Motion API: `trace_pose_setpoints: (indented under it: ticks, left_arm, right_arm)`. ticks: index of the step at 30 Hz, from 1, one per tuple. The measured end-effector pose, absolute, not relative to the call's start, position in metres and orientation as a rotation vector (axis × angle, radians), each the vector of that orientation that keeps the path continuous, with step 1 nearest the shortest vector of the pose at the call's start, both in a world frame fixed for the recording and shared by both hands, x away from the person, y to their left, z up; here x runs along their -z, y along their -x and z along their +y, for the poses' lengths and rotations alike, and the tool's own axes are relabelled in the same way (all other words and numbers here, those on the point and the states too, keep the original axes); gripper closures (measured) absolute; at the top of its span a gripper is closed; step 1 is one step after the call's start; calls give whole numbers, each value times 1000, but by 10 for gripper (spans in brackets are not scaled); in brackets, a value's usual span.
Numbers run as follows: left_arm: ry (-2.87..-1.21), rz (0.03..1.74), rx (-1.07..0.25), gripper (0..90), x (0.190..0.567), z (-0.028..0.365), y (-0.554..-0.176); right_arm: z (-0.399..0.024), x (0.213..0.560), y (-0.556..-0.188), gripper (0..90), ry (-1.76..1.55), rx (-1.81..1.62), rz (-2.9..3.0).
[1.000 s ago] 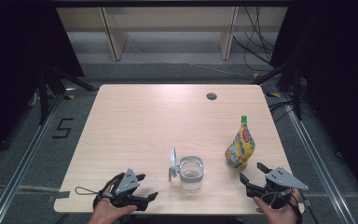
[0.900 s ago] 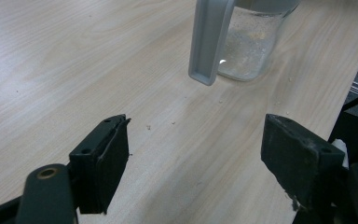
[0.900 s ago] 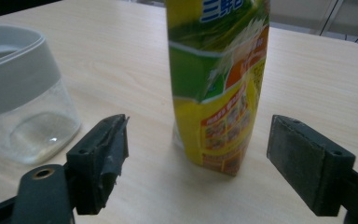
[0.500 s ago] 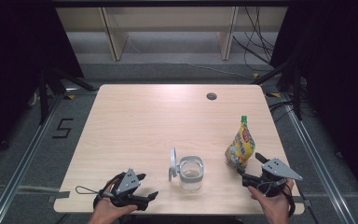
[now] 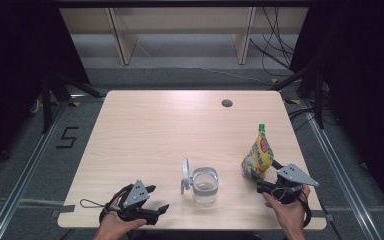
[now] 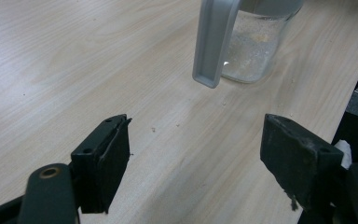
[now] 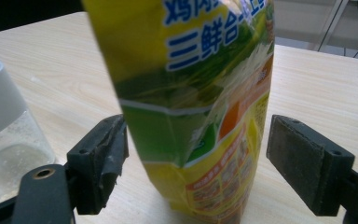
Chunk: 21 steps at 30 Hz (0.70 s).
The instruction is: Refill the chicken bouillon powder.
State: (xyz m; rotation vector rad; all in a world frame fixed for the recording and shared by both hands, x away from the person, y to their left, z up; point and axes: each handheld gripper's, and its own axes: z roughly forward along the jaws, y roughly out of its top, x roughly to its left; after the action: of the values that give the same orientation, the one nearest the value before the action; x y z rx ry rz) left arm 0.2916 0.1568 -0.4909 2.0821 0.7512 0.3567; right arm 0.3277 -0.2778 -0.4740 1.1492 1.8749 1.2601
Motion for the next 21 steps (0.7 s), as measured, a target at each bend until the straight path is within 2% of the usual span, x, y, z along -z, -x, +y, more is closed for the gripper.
trace_pose_setpoints:
  ticks: [8,11,21]
  left_arm:
    - [-2099,717,-378,239,489,159,-292]
    - [-2077,755,-360,239,491,158,-291]
    - [-2073,742,-356,242,492,157,-290]
  right_arm:
    - [-279,476,-335,276,-1144,-1247,1865]
    - [-277,477,-337,381,-1183,-1271,1877]
    - [-285,471,-336,524,-1114,-1251,1928]
